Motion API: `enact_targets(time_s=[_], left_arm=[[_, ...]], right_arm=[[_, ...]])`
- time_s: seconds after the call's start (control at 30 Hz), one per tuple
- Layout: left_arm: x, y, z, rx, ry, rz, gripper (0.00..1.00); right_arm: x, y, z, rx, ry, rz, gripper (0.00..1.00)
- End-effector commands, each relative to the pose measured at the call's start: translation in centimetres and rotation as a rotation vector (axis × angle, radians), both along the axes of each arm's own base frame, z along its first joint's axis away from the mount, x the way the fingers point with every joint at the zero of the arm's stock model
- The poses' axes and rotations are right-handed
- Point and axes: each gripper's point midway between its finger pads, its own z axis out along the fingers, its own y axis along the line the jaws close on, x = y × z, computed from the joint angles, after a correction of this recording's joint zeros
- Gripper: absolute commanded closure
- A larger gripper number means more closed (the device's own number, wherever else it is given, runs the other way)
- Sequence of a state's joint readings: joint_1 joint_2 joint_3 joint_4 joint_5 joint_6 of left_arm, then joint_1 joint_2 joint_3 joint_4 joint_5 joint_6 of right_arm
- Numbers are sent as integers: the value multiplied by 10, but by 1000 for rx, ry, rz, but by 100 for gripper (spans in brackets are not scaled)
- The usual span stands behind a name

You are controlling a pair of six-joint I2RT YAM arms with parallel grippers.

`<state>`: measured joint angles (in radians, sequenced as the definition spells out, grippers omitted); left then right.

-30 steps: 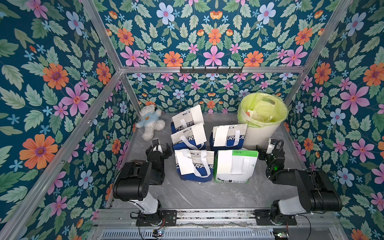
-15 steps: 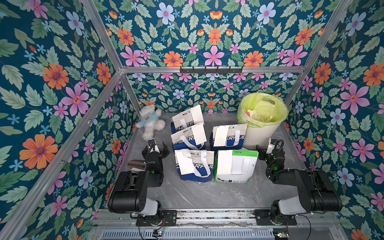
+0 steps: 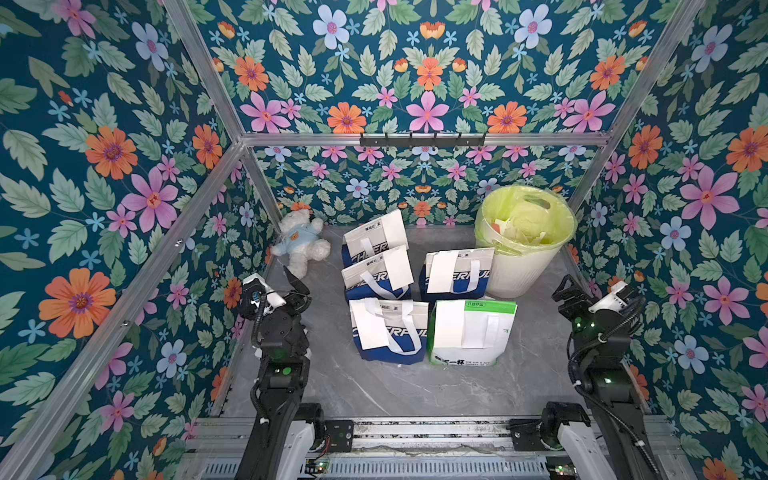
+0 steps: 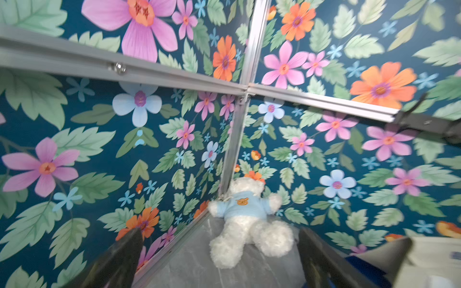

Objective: Shred takeout receipts and throw away
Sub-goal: Pick up the trash bin from the center of the board.

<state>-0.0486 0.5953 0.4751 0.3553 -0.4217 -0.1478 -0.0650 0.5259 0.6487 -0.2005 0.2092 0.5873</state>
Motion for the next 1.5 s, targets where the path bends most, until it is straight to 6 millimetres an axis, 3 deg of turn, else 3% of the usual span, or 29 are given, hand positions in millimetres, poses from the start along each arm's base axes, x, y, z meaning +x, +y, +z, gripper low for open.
enact_targets(time_s=[0.0,0.17,0.3,0.43,0.8,1.2,1.47], left_arm=[[1,-36,-43,-63,241,-226,2],[-19,-71,-43,-130,286,-436,4],[-31,-89,-39,-162,276,-544,1],[-37,-93,-58,-173,307,-566,1],[-42,-95,-57,-139,282,-583,1],[-40,-100,-64,-131,300,-610,1],[-38,-102,-68,-132,317,-618,1]], right_arm=[[-30,13,-24,111,339,37,1],[-17,11,22,139,690,18,2],[8,19,57,184,673,69,4],[30,28,49,285,767,122,5],[62,16,27,301,841,63,13],[96,28,56,429,601,132,19],[117,14,27,453,743,90,20]])
